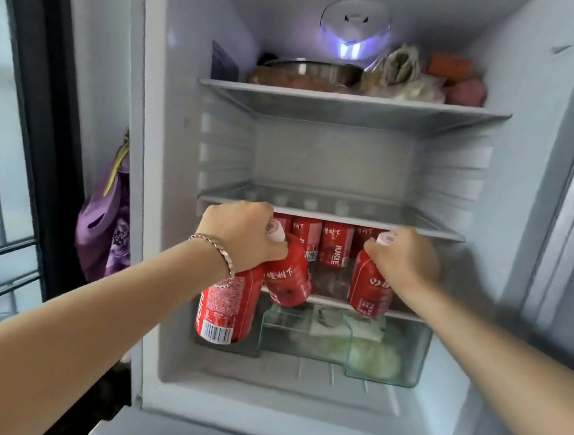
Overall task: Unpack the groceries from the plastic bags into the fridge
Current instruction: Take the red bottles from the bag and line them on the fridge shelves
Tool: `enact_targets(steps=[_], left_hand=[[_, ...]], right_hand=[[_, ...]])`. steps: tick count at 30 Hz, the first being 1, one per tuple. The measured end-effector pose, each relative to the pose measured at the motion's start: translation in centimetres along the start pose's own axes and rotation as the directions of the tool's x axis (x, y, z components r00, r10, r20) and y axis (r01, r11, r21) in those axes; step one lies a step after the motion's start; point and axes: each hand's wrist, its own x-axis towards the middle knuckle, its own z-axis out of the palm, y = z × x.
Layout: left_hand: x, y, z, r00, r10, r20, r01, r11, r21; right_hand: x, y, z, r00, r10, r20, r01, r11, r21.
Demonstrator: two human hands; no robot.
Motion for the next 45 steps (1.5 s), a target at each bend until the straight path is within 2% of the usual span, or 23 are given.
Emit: enact_targets(steps=[3, 8, 10, 12, 17, 21, 25, 29, 34, 36, 37, 39, 40, 41, 42, 43, 45], left_hand=[[2.6, -0.4, 2.0, 0.999, 0.036, 0.032, -0.037, 0.999, 0.012], [6.2, -0.9, 3.6, 0.989, 0.119, 0.082, -0.120, 0.993, 0.005], [7.0, -0.8, 4.2, 0.984, 0.160, 0.080, -0.160, 0.987, -0.005], [7.6, -0.5, 4.8, 0.978, 0.193, 0.085, -0.191, 0.981, -0.029], [8.1, -0.3, 6.1, 0.968, 0.239, 0.080, -0.231, 0.968, -0.094], [8.6, -0.4, 6.7, 0.959, 0.280, 0.045, -0.276, 0.958, -0.081], [8.9, -0.4, 7.0, 0.957, 0.289, 0.033, -0.286, 0.954, -0.086], [9.0, -0.4, 7.1, 0.957, 0.288, 0.018, -0.285, 0.953, -0.101], [9.0, -1.0, 7.1, 0.957, 0.290, -0.009, -0.289, 0.950, -0.115], [9.0, -1.0, 7.2, 0.955, 0.298, -0.015, -0.297, 0.948, -0.113], [9.0, -1.0, 7.3, 0.954, 0.300, -0.016, -0.299, 0.948, -0.112], [8.9, -0.9, 7.4, 0.951, 0.308, -0.013, -0.307, 0.944, -0.118], [8.9, -0.8, 7.4, 0.950, 0.313, -0.007, -0.312, 0.943, -0.120], [8.9, -0.8, 7.4, 0.948, 0.319, -0.001, -0.317, 0.941, -0.123], [9.0, -0.8, 7.4, 0.946, 0.325, 0.006, -0.322, 0.938, -0.132], [9.0, -0.9, 7.3, 0.944, 0.331, 0.013, -0.325, 0.934, -0.149], [8.9, -1.2, 7.1, 0.939, 0.343, 0.014, -0.337, 0.929, -0.155]], right_hand=[[2.4, 1.0, 2.1, 0.994, 0.070, -0.082, -0.073, 0.996, -0.041], [3.3, 1.3, 4.6, 0.988, 0.035, -0.149, -0.030, 0.999, 0.033], [3.3, 1.9, 5.6, 0.986, 0.112, -0.121, -0.105, 0.993, 0.056], [3.0, 2.6, 6.5, 0.976, 0.204, -0.072, -0.205, 0.979, 0.004], [1.1, 4.1, 9.7, 0.959, 0.281, -0.017, -0.278, 0.934, -0.225], [3.9, 4.6, 11.3, 0.919, 0.386, 0.075, -0.372, 0.915, -0.154], [7.6, 5.0, 12.9, 0.894, 0.425, 0.141, -0.415, 0.905, -0.095], [9.5, 5.6, 14.1, 0.917, 0.359, 0.172, -0.353, 0.933, -0.066], [8.4, 4.6, 13.1, 0.924, 0.307, 0.226, -0.342, 0.930, 0.133], [7.1, 2.7, 11.3, 0.929, 0.152, 0.338, -0.250, 0.930, 0.269], [6.1, 1.6, 10.3, 0.897, 0.009, 0.442, -0.174, 0.927, 0.333], [4.0, -0.5, 9.1, 0.745, -0.220, 0.629, -0.094, 0.900, 0.425], [3.0, -1.2, 9.0, 0.715, -0.280, 0.640, -0.049, 0.894, 0.445], [2.3, -1.7, 9.4, 0.749, -0.306, 0.588, 0.015, 0.895, 0.446], [1.8, -2.1, 10.0, 0.813, -0.302, 0.497, 0.074, 0.902, 0.426], [1.5, -2.5, 10.5, 0.868, -0.286, 0.405, 0.104, 0.904, 0.416], [1.1, -2.8, 11.0, 0.920, -0.258, 0.294, 0.102, 0.884, 0.457]])
